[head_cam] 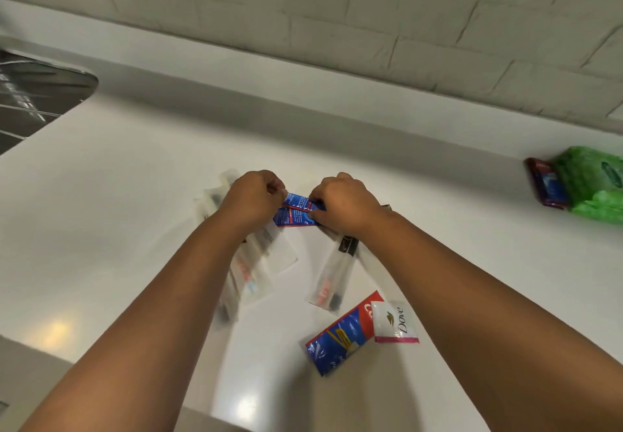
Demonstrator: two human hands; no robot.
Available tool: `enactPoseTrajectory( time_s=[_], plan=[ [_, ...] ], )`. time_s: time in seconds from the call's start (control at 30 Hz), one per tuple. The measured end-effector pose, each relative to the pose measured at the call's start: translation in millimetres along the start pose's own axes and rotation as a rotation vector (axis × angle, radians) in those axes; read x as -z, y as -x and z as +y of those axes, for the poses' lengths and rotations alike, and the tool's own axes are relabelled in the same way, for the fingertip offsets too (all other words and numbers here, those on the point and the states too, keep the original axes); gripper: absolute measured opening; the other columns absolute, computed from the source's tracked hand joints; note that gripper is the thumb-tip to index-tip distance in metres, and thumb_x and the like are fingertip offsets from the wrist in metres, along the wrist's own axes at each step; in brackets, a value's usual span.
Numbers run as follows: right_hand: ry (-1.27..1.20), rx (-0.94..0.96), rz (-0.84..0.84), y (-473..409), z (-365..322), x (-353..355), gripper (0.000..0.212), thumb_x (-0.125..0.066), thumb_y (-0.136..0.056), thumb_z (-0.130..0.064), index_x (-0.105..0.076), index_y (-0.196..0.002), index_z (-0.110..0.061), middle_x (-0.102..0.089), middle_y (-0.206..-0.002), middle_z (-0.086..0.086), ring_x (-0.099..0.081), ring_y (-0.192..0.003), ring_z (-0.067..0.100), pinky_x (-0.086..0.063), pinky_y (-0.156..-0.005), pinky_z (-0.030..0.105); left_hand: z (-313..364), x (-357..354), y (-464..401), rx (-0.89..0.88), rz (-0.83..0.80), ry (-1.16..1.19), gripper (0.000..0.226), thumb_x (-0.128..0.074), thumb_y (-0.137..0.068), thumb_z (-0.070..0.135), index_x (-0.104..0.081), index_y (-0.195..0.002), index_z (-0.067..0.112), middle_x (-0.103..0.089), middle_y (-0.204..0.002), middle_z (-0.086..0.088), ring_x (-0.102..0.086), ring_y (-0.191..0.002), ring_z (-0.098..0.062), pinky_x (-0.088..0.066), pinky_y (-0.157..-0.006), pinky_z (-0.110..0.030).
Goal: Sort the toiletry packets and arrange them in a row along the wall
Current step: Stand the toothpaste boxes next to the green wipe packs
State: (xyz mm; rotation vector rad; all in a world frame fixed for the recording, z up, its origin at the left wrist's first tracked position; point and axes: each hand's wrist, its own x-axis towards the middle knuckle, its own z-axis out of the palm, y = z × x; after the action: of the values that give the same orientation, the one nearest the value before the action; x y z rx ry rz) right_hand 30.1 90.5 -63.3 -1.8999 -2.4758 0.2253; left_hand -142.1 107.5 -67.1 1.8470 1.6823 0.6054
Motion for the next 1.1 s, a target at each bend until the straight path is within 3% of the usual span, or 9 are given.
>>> enactPoseTrajectory(
  time_s=[0.13,0.27,0.5,0.6,0.67,0.73,0.83,0.97,1.1],
  plan=[
    [0.034,-0.05,0.113,5.1,-5.8,-5.8,0.027,-0.047,-0.091,-0.025,-0.07,-0.103,-0.017,-0.068,-0.093,0.007,-0.049,-0.09,0.026,-0.032,-0.07,0.032,3.8,1.0,5.4,0.0,0.041,0.063,0.014,-0.055,-0.091,0.017,-0.068,-0.095,0.014,-0.067,-0.091,0.001,-0.059,-0.082,-0.015,-0.039,-0.065,-0.023],
    [-0.065,-0.154,0.156,7.1,-4.9,-13.5,0.02,-0.049,-0.09,-0.017,-0.067,-0.094,-0.011,-0.07,-0.09,0.009,-0.054,-0.082,0.026,-0.041,-0.067,0.032,8.0,-0.2,13.6,0.022,0.135,0.12,0.014,-0.056,-0.092,0.018,-0.067,-0.095,0.011,-0.064,-0.088,0.0,-0.058,-0.081,-0.017,-0.037,-0.068,-0.023],
    [-0.952,-0.461,0.221,15.6,-15.3,-5.8,0.019,-0.054,-0.097,-0.023,-0.068,-0.095,-0.011,-0.072,-0.099,0.01,-0.067,-0.075,0.019,-0.053,-0.057,0.025,7.6,-19.3,17.7,0.128,0.11,0.219,0.02,-0.061,-0.09,0.031,-0.064,-0.093,0.011,-0.069,-0.089,-0.005,-0.063,-0.084,-0.022,-0.048,-0.075,-0.031],
    [-1.373,-0.518,0.148,17.9,-26.4,-3.5,0.016,-0.055,-0.096,-0.015,-0.067,-0.087,-0.009,-0.07,-0.093,0.022,-0.066,-0.064,0.026,-0.059,-0.058,0.036,12.8,-24.1,17.5,0.22,0.049,0.533,0.022,-0.062,-0.09,0.032,-0.062,-0.085,0.01,-0.07,-0.085,-0.008,-0.067,-0.076,-0.024,-0.055,-0.076,-0.037],
    [-1.443,-0.499,0.115,17.2,-28.7,-4.7,0.015,-0.056,-0.096,-0.014,-0.067,-0.091,-0.006,-0.069,-0.092,0.02,-0.067,-0.064,0.024,-0.06,-0.058,0.038,14.3,-23.4,17.0,0.261,0.074,0.7,0.016,-0.062,-0.091,0.027,-0.06,-0.082,0.013,-0.07,-0.088,-0.01,-0.068,-0.076,-0.026,-0.057,-0.075,-0.04],
    [-1.333,-0.464,0.097,15.4,-27.5,-6.0,0.016,-0.057,-0.096,-0.017,-0.068,-0.1,-0.006,-0.071,-0.098,0.014,-0.07,-0.073,0.02,-0.06,-0.062,0.032,12.0,-20.2,15.0,0.26,0.11,0.727,0.012,-0.063,-0.09,0.025,-0.059,-0.084,0.016,-0.07,-0.092,-0.01,-0.068,-0.079,-0.024,-0.058,-0.076,-0.041],
    [-0.811,-0.315,0.094,11.3,-20.5,-8.6,0.022,-0.055,-0.094,-0.017,-0.068,-0.111,-0.009,-0.07,-0.11,0.007,-0.066,-0.093,0.019,-0.053,-0.076,0.028,6.0,-14.0,12.9,0.277,0.139,0.734,0.015,-0.062,-0.092,0.025,-0.053,-0.082,0.016,-0.069,-0.097,-0.012,-0.068,-0.087,-0.024,-0.057,-0.075,-0.038],
    [-0.249,-0.049,-0.01,9.4,-18.8,-13.2,0.026,-0.067,-0.084,-0.028,-0.069,-0.104,-0.01,-0.063,-0.102,0.012,-0.057,-0.098,0.031,-0.047,-0.08,0.035,-1.8,-5.3,12.5,0.282,0.179,0.723,0.019,-0.063,-0.091,0.027,-0.056,-0.098,0.011,-0.068,-0.102,-0.009,-0.068,-0.092,-0.023,-0.057,-0.081,-0.038],
    [-0.152,-0.031,-0.02,9.6,-19.5,-14.9,0.039,-0.071,-0.081,-0.037,-0.067,-0.113,-0.014,-0.058,-0.106,0.009,-0.05,-0.101,0.028,-0.046,-0.08,0.034,-4.9,0.4,13.3,0.259,0.191,0.696,0.021,-0.062,-0.091,0.028,-0.057,-0.101,0.01,-0.067,-0.101,-0.007,-0.067,-0.09,-0.022,-0.056,-0.078,-0.035]
  ],
)
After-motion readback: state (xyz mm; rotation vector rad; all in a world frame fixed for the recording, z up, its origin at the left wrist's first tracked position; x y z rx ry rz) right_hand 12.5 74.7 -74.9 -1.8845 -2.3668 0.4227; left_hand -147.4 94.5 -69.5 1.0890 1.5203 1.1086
